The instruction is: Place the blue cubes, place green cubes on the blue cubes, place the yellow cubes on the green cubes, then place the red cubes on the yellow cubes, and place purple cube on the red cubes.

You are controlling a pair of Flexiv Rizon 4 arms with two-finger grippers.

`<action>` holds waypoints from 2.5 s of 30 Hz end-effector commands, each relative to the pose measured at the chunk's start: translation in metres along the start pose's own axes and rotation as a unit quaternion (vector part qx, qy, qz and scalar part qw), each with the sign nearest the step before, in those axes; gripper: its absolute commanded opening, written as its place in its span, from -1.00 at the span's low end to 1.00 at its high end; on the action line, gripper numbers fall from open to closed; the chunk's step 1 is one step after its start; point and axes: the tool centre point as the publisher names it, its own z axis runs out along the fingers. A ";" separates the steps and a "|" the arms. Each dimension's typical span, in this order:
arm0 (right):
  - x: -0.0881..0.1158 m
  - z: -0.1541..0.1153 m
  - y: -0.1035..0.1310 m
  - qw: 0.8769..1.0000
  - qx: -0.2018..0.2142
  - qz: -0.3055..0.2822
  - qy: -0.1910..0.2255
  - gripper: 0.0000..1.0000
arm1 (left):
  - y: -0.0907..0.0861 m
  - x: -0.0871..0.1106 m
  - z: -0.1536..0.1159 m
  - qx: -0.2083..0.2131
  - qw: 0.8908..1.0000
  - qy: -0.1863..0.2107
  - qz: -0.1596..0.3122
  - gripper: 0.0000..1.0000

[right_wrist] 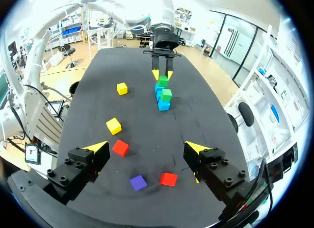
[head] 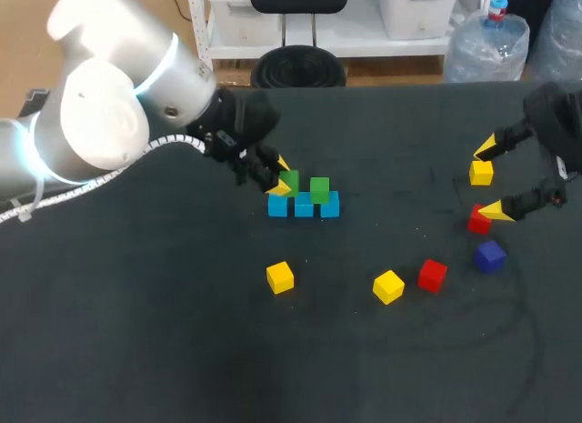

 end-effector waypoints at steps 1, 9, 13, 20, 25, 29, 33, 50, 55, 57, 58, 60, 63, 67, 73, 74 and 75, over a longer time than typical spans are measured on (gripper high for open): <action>0.000 0.001 -0.001 1.000 -0.001 0.000 -0.001 1.00 | 0.004 0.000 0.002 0.005 1.000 -0.001 0.000 -1.00; 0.000 0.001 -0.001 1.000 -0.001 0.000 -0.001 1.00 | 0.003 0.003 0.004 0.005 1.000 -0.001 -0.006 -1.00; 0.000 0.001 -0.001 1.000 -0.001 0.000 -0.001 1.00 | 0.003 0.005 0.005 0.005 1.000 -0.001 -0.010 -1.00; 0.000 0.001 -0.001 1.000 -0.001 0.000 -0.001 1.00 | 0.003 0.006 0.007 0.008 1.000 -0.002 -0.013 -1.00; 0.000 0.001 -0.001 1.000 -0.001 0.000 -0.001 1.00 | 0.004 0.008 0.009 0.008 1.000 0.000 -0.019 -1.00; 0.000 0.001 -0.001 1.000 -0.001 0.000 -0.001 1.00 | 0.004 0.009 0.010 0.009 1.000 0.001 -0.022 -1.00; 0.000 0.001 -0.001 1.000 -0.001 0.000 -0.001 1.00 | 0.004 0.010 0.012 0.009 1.000 0.001 -0.025 -1.00; 0.000 0.001 -0.001 1.000 -0.001 0.000 -0.001 1.00 | 0.008 0.011 0.016 0.013 0.999 0.002 -0.029 -1.00; 0.000 0.001 -0.001 1.000 -0.001 0.000 -0.001 1.00 | 0.009 0.012 0.015 0.013 0.999 0.003 -0.030 -1.00; 0.000 0.001 -0.001 1.000 -0.001 0.000 -0.001 1.00 | 0.009 0.013 0.015 0.013 0.999 0.003 -0.030 -1.00; 0.000 0.001 -0.001 1.000 -0.001 0.000 -0.001 1.00 | 0.009 0.013 0.015 0.013 0.999 0.003 -0.030 -1.00; 0.000 0.001 -0.001 1.000 -0.001 0.000 -0.001 1.00 | 0.009 0.014 0.015 0.014 0.999 0.004 -0.030 -1.00; 0.000 0.001 -0.001 1.000 -0.001 0.000 -0.001 1.00 | 0.009 0.014 0.015 0.014 0.999 0.005 -0.030 -1.00; 0.000 0.001 -0.001 1.000 -0.001 0.000 -0.001 1.00 | 0.009 0.014 0.014 0.014 0.999 0.005 -0.032 -1.00; 0.000 0.001 -0.001 1.000 -0.001 0.000 -0.001 1.00 | 0.009 0.015 0.014 0.015 0.999 0.005 -0.033 -1.00; 0.000 0.001 -0.001 1.000 -0.001 0.000 -0.001 1.00 | 0.009 0.015 0.014 0.014 0.999 0.005 -0.033 -1.00; 0.000 0.001 -0.001 1.000 -0.001 0.000 -0.001 1.00 | 0.009 0.015 0.014 0.014 0.999 0.005 -0.033 -1.00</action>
